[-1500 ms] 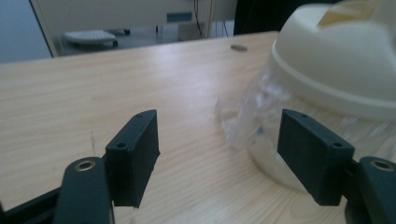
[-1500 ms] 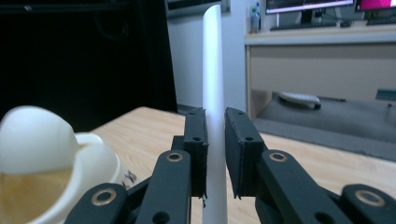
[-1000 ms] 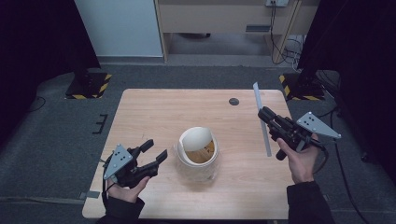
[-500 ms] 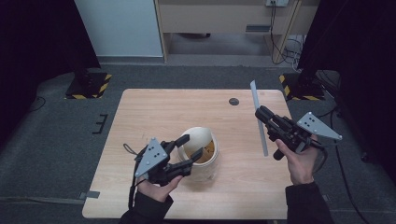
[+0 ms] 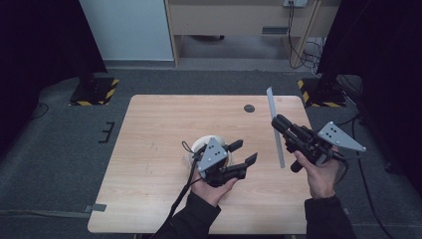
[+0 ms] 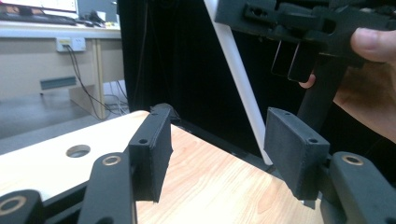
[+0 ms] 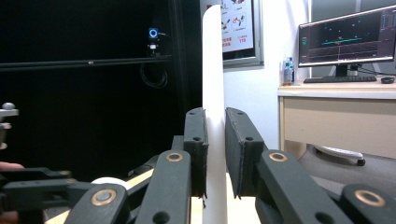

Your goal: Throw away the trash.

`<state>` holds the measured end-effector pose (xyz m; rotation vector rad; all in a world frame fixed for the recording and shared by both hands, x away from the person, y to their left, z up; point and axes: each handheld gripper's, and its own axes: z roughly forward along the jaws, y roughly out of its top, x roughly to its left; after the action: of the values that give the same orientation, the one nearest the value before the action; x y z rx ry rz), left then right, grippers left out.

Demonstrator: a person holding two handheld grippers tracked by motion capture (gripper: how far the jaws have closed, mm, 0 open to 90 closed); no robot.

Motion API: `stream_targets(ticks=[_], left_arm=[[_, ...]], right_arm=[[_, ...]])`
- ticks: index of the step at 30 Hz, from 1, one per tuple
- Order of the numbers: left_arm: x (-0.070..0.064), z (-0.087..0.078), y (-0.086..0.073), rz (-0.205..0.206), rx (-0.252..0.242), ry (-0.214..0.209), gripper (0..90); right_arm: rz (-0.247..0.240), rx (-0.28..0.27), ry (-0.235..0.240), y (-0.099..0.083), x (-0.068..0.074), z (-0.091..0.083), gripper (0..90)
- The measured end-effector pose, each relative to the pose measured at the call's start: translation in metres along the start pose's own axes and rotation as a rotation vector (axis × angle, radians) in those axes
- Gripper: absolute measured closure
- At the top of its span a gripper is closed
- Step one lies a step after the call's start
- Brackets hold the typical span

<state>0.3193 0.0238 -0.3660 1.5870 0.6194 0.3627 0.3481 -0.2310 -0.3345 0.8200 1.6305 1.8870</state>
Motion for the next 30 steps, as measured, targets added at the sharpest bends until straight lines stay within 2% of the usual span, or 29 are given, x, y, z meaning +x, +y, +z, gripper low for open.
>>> stream_targets(ticks=[4,7,17,22,23,26,30], left_arm=[[-0.005,0.018,-0.001,0.003,0.020,-0.014,40.9],[-0.006,0.024,-0.001,0.004,0.025,-0.016,40.8],[-0.011,0.053,-0.001,-0.044,0.033,-0.054,41.4],[-0.009,0.061,0.003,-0.054,0.028,-0.073,51.6],[-0.009,0.062,0.005,-0.056,0.025,-0.090,57.3],[-0.009,0.060,0.008,-0.045,0.029,-0.100,68.8],[-0.006,0.059,0.010,-0.054,0.040,-0.099,73.7]], right_arm=[[0.003,-0.007,0.012,0.000,0.002,0.001,79.4],[0.011,-0.013,0.020,0.000,0.003,0.000,79.4],[0.012,-0.014,0.037,-0.003,0.006,0.001,79.4],[0.007,-0.004,0.047,-0.004,0.009,0.002,79.4],[0.008,-0.001,0.049,-0.004,0.009,0.002,79.3],[0.007,0.003,0.050,-0.005,0.010,0.002,79.3],[0.014,-0.003,0.057,-0.005,0.010,0.002,79.2]])
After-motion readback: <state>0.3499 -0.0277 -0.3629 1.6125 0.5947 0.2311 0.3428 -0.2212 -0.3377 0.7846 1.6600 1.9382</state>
